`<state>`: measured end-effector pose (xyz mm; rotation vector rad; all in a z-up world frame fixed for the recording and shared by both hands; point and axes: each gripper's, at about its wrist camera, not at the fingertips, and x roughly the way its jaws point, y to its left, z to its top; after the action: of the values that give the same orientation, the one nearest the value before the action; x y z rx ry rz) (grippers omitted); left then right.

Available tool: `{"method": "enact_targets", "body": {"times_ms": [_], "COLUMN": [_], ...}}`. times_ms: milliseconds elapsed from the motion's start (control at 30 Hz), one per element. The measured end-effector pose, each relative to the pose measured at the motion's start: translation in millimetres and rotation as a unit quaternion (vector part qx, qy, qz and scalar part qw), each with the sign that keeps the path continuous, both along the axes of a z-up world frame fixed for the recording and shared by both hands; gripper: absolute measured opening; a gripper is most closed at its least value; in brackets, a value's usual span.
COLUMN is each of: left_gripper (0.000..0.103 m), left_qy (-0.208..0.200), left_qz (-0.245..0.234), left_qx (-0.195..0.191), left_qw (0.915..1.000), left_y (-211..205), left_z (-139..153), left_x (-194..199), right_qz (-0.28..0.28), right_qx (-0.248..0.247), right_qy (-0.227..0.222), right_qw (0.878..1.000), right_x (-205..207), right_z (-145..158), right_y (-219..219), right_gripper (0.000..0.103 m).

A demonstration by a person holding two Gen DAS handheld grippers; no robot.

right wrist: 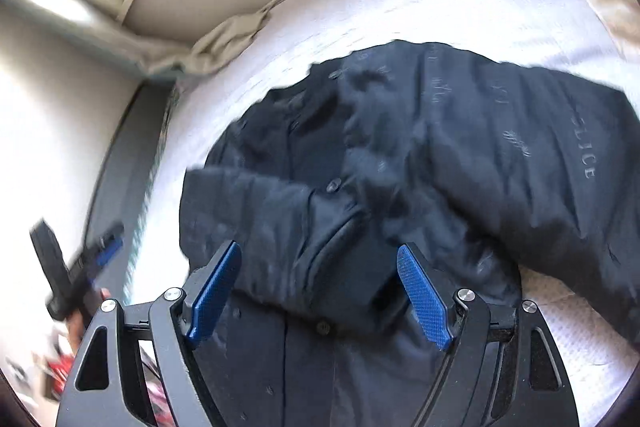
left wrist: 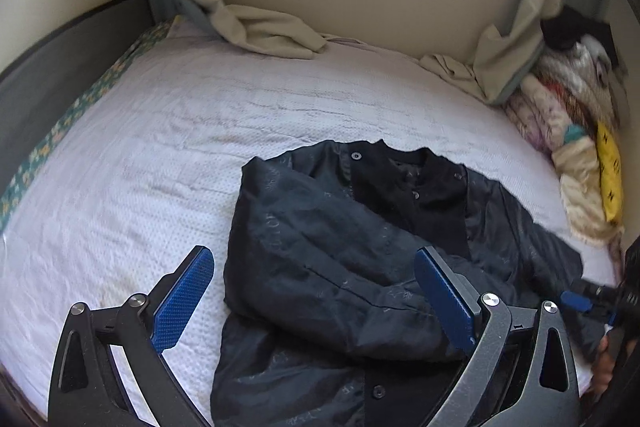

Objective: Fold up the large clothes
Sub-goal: 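Grasp the knit cuff of the other sleeve with the right tool, then fold the held sleeve across the jacket front with the right tool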

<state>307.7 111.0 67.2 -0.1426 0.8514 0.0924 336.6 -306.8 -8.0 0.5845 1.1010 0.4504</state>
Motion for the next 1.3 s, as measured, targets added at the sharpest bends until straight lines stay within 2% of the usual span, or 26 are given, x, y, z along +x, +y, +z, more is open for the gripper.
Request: {"method": "enact_targets", "body": {"times_ms": [67,100,167,200,400,467,533,567,633,700,833,933,1067,1167,1300], "left_gripper": [0.101,0.101,0.101,0.101,0.101,0.101,0.101,0.101,0.101,0.101,0.101,0.101,0.101,0.101,0.100], "left_qy": [-0.001,0.005,0.033,0.041,0.032,0.031,0.032,0.031,0.032,0.029,0.020,0.019,0.031,0.049,0.077], "left_qz": [-0.003,-0.006,-0.008,-0.007,0.006,0.010,0.013,0.014,0.018,0.027,0.046,0.056,0.066,0.065,0.056], "left_qx": [0.012,0.012,0.008,0.001,-0.032,-0.037,-0.045,-0.048,-0.050,-0.050,-0.049,-0.050,-0.039,-0.020,0.004], "left_qw": [0.9999,0.9999,0.9994,0.9991,0.9989,0.9988,0.9984,0.9983,0.9981,0.9980,0.9976,0.9970,0.9966,0.9964,0.9955], "left_y": [-5,-6,-7,-7,-1,0,2,3,6,11,23,31,35,33,25], "left_z": [-12,-19,-34,-39,-36,-36,-36,-36,-36,-35,-32,-33,-44,-57,-75], "left_x": [2,2,7,9,14,15,16,17,18,19,20,20,28,37,48], "right_qz": [-0.013,-0.023,-0.024,-0.022,-0.011,-0.008,0.007,0.016,0.030,0.038,0.048,0.057,0.060,0.055,0.036], "right_qx": [0.049,0.072,0.093,0.100,0.076,0.087,0.090,0.082,0.055,0.021,-0.031,-0.066,-0.086,-0.101,-0.114], "right_qy": [0.018,0.044,0.094,0.105,0.126,0.116,0.104,0.095,0.085,0.073,-0.003,-0.081,-0.141,-0.140,-0.083], "right_qw": [0.999,0.996,0.991,0.989,0.989,0.989,0.990,0.992,0.994,0.996,0.998,0.993,0.984,0.983,0.989], "right_x": [1,0,2,2,10,12,16,18,25,33,56,73,87,97,110], "right_z": [-19,-35,-60,-66,-101,-103,-100,-97,-92,-84,-35,5,23,9,-36], "right_y": [-12,-16,-16,-14,6,12,21,27,38,49,64,77,89,87,77], "right_gripper": [0.079,0.079,0.079,0.079,0.078,0.074,0.053,0.046,0.021,0.008,0.007,0.007,0.007,0.007,0.007]}}
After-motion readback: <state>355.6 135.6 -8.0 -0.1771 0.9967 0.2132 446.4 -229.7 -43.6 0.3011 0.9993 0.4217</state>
